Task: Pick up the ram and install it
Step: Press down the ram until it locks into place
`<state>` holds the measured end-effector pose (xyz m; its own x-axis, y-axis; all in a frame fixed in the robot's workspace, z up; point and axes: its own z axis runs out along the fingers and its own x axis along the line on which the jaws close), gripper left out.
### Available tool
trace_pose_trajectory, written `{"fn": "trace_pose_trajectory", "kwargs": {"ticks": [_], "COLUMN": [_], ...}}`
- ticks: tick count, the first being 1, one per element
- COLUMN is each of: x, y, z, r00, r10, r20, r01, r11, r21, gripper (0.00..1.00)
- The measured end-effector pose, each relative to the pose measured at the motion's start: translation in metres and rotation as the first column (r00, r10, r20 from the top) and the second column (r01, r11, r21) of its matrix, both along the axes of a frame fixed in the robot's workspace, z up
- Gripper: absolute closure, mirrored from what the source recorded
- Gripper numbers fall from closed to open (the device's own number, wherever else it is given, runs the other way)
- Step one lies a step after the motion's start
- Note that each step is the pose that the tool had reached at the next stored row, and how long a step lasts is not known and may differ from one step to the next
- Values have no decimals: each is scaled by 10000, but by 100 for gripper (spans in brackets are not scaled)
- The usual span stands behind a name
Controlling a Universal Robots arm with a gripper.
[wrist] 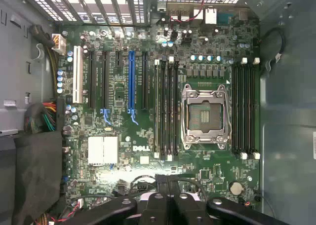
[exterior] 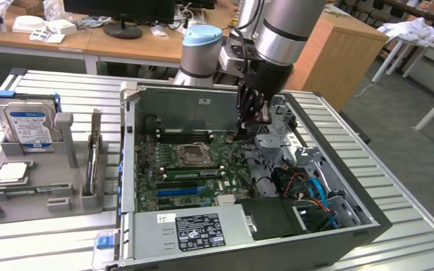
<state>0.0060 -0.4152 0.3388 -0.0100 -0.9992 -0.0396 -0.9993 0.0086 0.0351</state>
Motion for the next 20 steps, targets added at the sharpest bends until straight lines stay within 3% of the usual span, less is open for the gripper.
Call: {"fn": "trace_pose_trajectory", "kwargs": {"ticks": [15,16,20], "x": [-22,-157,-333], "y": [0,0,0], "z": [0,0,-1], "r00": [10000,10000,10000], "r10": [-1,0,0], "r20": [1,-2,1], "r01": [1,0,0], "r11": [10000,10000,10000], "r21": [0,-1,1], "gripper": [89,89,89]}}
